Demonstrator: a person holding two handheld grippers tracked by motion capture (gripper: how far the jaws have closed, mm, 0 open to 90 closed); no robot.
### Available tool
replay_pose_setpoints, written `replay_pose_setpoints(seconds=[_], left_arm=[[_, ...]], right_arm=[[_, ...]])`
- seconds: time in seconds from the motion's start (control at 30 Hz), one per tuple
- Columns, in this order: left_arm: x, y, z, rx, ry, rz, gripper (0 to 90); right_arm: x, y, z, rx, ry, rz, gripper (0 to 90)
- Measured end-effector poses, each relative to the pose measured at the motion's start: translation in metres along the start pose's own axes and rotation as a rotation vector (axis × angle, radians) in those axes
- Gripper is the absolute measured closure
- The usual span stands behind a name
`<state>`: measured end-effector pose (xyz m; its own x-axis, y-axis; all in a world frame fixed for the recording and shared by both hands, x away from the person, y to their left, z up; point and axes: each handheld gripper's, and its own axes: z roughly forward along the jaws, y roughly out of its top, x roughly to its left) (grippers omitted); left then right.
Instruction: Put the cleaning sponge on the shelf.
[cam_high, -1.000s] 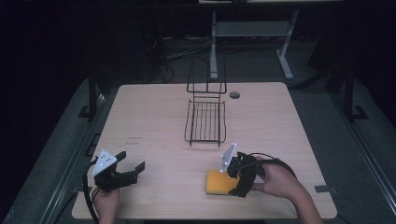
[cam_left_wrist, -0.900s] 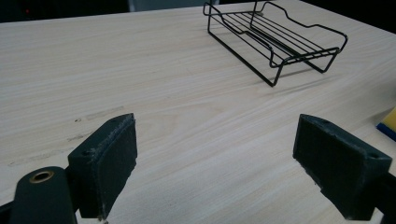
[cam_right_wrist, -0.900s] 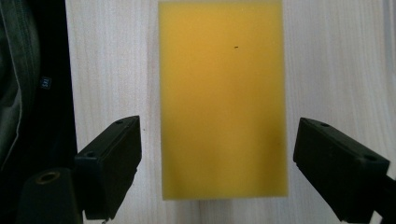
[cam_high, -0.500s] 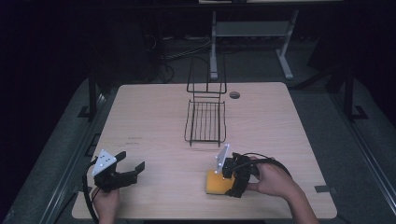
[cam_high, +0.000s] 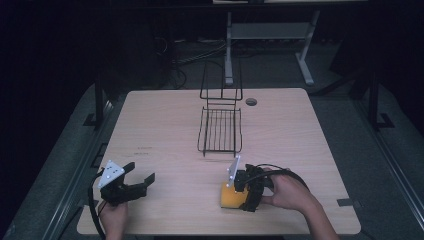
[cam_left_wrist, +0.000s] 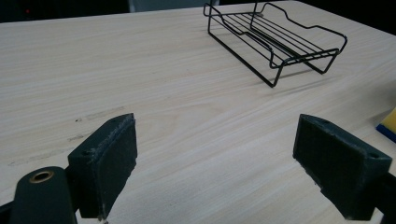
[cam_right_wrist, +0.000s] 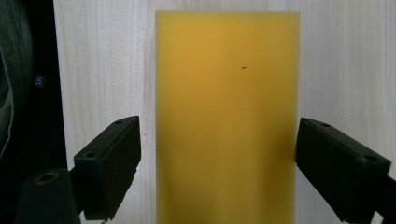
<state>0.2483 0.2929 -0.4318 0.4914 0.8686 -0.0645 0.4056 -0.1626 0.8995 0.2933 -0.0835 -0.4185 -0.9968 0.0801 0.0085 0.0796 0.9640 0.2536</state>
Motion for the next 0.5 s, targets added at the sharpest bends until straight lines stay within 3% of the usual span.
replay_pose_setpoints(seconds=[0.5], left_arm=[[0.001,0.0,-0.001,-0.004,0.0,-0.004,13.0]], right_arm=[[-0.002,0.008,0.012,0.035,0.008,-0.013,14.9]])
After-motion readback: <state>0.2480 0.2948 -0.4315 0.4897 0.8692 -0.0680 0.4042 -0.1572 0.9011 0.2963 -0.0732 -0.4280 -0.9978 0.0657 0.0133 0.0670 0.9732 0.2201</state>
